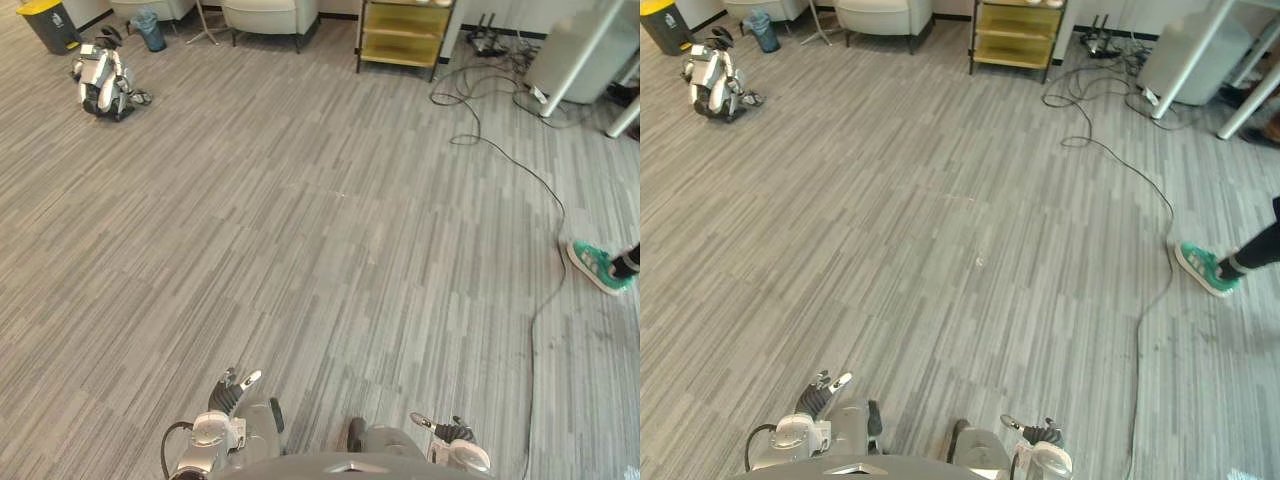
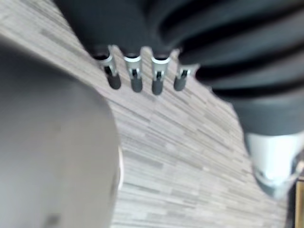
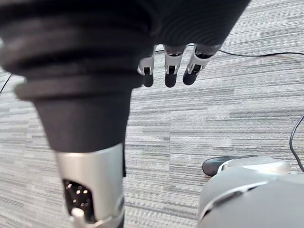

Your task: Pick up cushions and gather them together orderly.

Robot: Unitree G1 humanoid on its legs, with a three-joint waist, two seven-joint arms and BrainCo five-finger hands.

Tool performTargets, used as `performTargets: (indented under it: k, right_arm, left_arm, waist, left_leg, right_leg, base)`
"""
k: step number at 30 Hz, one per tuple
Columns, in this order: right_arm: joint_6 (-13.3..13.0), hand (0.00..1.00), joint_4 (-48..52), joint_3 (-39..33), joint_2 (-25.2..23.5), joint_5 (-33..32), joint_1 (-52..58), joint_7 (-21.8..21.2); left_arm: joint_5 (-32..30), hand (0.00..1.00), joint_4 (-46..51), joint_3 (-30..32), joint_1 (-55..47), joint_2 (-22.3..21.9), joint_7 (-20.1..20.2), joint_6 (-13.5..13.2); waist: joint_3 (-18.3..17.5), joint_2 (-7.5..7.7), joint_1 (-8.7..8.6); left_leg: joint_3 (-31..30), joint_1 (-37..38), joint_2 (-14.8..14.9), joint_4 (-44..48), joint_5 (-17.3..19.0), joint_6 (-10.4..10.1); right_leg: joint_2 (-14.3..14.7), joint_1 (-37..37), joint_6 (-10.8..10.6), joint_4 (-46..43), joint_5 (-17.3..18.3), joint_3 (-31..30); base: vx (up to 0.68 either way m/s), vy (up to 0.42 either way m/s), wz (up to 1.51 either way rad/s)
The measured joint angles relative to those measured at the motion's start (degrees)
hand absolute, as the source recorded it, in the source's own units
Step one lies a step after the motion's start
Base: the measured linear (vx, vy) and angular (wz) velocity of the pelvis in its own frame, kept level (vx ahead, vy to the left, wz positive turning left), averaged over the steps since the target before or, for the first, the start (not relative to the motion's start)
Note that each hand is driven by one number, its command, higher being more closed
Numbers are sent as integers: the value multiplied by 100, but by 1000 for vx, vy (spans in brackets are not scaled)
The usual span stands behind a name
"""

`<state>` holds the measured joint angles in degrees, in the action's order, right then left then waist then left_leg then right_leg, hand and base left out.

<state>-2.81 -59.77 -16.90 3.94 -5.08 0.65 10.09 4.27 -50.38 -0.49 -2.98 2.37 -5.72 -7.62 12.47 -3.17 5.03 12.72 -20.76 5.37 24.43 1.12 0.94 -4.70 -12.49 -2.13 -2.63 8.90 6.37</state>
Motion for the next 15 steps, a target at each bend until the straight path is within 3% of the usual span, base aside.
performTargets:
  k: [1, 2, 3, 4, 5, 6, 7, 8, 9, 10, 11, 13, 15]
  right_arm:
    - [0, 0, 11, 1, -29, 5, -39, 1]
    - [-4, 0, 23, -15, -74, 38, -67, -2]
    - [-21, 0, 11, -4, -82, 56, -53, -1]
    - [-96, 0, 7, 12, -93, 92, -37, -10]
    - [-109, 0, -7, 9, -99, 97, -44, -12]
    - [-94, 0, 19, 0, -106, 99, -51, -16]
    - [-76, 0, 5, -1, -152, 100, -28, -30]
    - [-72, 0, -25, -5, -201, 99, 14, -64]
    - [-88, 0, 46, -60, -251, 61, 88, -130]
    - [-94, 0, 60, -20, -211, 93, 78, -137]
    - [-104, 0, 64, -6, -202, 95, 85, -138]
    - [-132, 0, 146, -18, -198, 92, 87, -142]
    - [-134, 0, 256, -36, -145, 92, 101, -146]
  left_arm:
    - [7, 0, 7, 55, 46, 17, 1, -3]
    - [-8, 0, 14, 149, 132, 33, 19, -21]
    - [-9, 0, 4, 138, 37, 11, 19, -11]
    - [37, 0, -6, 169, 0, 38, 35, -13]
    - [7, 0, -43, 148, 6, 102, 32, 11]
    - [7, 0, -67, 128, 9, 134, 40, 21]
    - [10, 0, -93, 66, 35, 182, 40, 25]
    - [7, 0, -109, 4, 55, 229, 36, 35]
    - [4, 0, -202, -24, 38, 282, 29, 47]
    - [-5, 0, -257, -87, -17, 316, 22, 94]
    - [-9, 0, -276, -181, -67, 347, 21, 121]
    - [-11, 0, -328, -254, -68, 342, 22, 134]
    - [-41, 0, -452, -262, 29, 310, 39, 152]
  waist:
    - [33, 1, 43]
    - [32, 143, 47]
    - [-68, 76, 71]
    - [-152, 269, 45]
    - [-243, 374, 30]
    - [-263, 419, -25]
    - [-219, 500, -70]
    - [-171, 579, -86]
    - [-164, 617, -111]
    - [-172, 579, -190]
    - [-192, 524, -245]
    - [-198, 490, -327]
    - [-183, 491, -425]
  left_leg:
    - [1, -175, 64, 489, 124, 3]
    - [-21, -353, -100, 446, 384, 27]
    - [4, -213, -42, 64, 268, 41]
    - [96, -216, -221, 313, 597, 204]
    - [153, -206, -390, 421, 821, 241]
    - [158, -170, -473, 490, 980, 270]
    - [148, 23, -610, 505, 1179, 284]
    - [143, 304, -725, 434, 1290, 290]
    - [131, 723, -808, 276, 1417, 296]
    - [98, 1139, -843, 39, 1476, 337]
    - [39, 1477, -865, -232, 1486, 362]
    - [-87, 1976, -867, -589, 1465, 483]
    - [-296, 2457, -838, -879, 1516, 486]
  right_leg:
    - [-13, -99, -42, 44, -113, -19]
    - [-192, -271, -197, -55, -95, -143]
    - [-138, -258, -324, -218, -8, -231]
    - [-346, -144, -608, -776, 300, -284]
    - [-549, 266, -798, -1715, 496, -369]
    - [-621, 644, -932, -2560, 447, -568]
    - [-651, 1207, -1391, -3936, 7, -923]
    - [-681, 1555, -1460, -4895, -251, -998]
    - [-736, 1912, -1205, -5801, -181, -796]
    - [-727, 2133, -796, -6161, 33, -467]
    - [-680, 2299, -536, -6194, 239, -135]
    - [-545, 2533, -339, -5803, 630, 351]
    - [-385, 2996, -136, -4506, 911, 821]
  base:
    - [526, 306, 35]
    - [436, 309, 22]
    - [302, 237, 20]
    - [353, 185, 6]
    - [402, 169, 18]
    - [509, 203, 24]
    - [429, 165, 20]
    - [432, 137, 15]
    - [537, 139, 2]
    - [450, 116, -4]
    - [463, 94, 3]
    - [469, 21, 28]
    - [545, -36, 58]
